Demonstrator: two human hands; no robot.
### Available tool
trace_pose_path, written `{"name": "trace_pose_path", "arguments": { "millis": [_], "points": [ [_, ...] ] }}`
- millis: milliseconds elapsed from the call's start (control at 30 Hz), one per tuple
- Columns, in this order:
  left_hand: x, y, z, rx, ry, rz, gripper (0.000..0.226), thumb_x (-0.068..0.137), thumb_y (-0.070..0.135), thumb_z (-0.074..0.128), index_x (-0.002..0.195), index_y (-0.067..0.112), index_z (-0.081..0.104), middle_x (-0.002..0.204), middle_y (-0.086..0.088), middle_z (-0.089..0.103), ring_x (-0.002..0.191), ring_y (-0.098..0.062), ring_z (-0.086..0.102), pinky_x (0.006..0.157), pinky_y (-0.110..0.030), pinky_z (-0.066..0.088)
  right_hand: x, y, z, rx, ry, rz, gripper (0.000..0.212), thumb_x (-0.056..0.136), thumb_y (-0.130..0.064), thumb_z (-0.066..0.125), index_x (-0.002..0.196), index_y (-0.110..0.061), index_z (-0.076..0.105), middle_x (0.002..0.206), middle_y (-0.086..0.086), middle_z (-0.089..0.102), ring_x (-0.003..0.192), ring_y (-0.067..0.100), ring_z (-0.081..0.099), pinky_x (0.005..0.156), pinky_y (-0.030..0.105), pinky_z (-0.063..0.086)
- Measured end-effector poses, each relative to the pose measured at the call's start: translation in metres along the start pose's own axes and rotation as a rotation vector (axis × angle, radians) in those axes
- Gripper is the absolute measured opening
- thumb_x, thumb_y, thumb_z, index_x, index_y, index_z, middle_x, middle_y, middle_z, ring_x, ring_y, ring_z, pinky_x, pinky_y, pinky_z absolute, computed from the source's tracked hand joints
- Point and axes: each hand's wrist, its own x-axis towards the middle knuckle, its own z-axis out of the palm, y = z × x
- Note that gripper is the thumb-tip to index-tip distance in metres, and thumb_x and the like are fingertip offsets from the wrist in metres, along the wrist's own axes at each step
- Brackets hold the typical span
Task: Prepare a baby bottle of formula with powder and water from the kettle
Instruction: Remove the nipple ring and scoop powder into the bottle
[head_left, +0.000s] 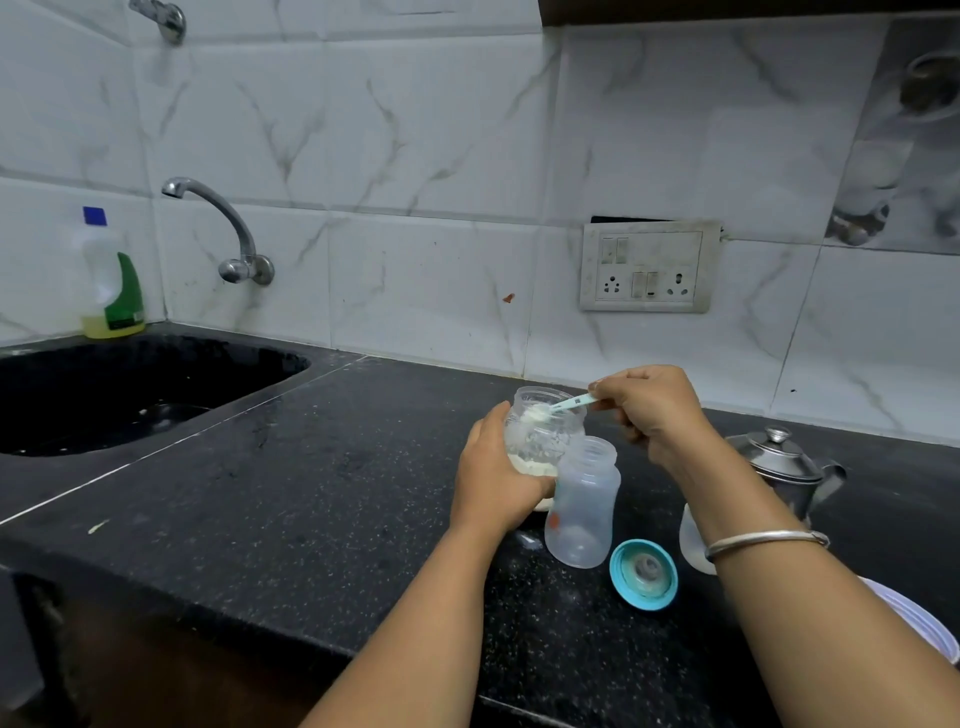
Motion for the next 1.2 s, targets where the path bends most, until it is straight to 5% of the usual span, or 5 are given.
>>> {"name": "trace_pose_path", "arguments": {
  "millis": [433, 600, 767, 933, 1200],
  "points": [
    [-0.002, -0.001, -0.004, 0.114, -0.046, -0.032, 0.092, 0.065, 0.011, 0.066, 0.144, 0.022, 0.021, 0.144, -0.004, 0.03, 0.13, -0.026, 0.032, 0.106, -0.039, 0.033, -0.014, 0.001, -0.019, 0.308, 0.097, 0.066, 0.007, 0.082, -0.003, 0.064, 0.075, -0.005, 0.062, 0.064, 0.008, 0.061, 0.031, 0.001, 0.036, 0.033, 0.012, 0.027],
    [-0.014, 0.007, -0.01, 0.066, 0.196, 0.252, 0.056, 0.061, 0.035, 0.047, 0.111, 0.009, 0.048, 0.108, -0.001, 0.043, 0.102, -0.02, 0.044, 0.085, -0.031, 0.04, -0.028, 0.004, -0.032, 0.349, 0.111, 0.069, 0.005, 0.082, -0.003, 0.063, 0.078, -0.004, 0.063, 0.066, 0.008, 0.061, 0.032, 0.001, 0.037, 0.033, 0.012, 0.027],
    [-0.029, 0.014, -0.005, 0.17, 0.042, 0.376, 0.059, 0.067, 0.066, 0.047, 0.101, 0.018, 0.051, 0.078, 0.012, 0.047, 0.063, -0.005, 0.046, 0.06, -0.026, 0.041, -0.043, 0.013, -0.045, 0.366, 0.122, 0.031, 0.007, 0.083, -0.003, 0.062, 0.076, -0.005, 0.061, 0.066, 0.008, 0.061, 0.033, 0.001, 0.038, 0.033, 0.012, 0.027],
    [-0.035, 0.021, -0.002, 0.462, -0.051, 0.298, 0.072, 0.066, 0.074, 0.056, 0.117, 0.024, 0.048, 0.078, 0.009, 0.054, 0.08, -0.02, 0.06, 0.07, -0.035, 0.05, -0.053, 0.02, -0.051, 0.372, 0.095, -0.006, 0.008, 0.084, -0.004, 0.063, 0.076, -0.007, 0.063, 0.068, 0.008, 0.061, 0.036, 0.001, 0.041, 0.034, 0.013, 0.03],
    [-0.035, 0.019, 0.001, 0.508, -0.042, 0.291, 0.07, 0.069, 0.07, 0.06, 0.121, 0.025, 0.049, 0.09, -0.001, 0.066, 0.086, -0.022, 0.063, 0.068, -0.034, 0.046, -0.062, 0.02, -0.053, 0.284, 0.07, -0.093, 0.007, 0.083, -0.004, 0.065, 0.078, -0.009, 0.067, 0.068, 0.005, 0.061, 0.042, 0.003, 0.045, 0.039, 0.014, 0.034]
  ]
}}
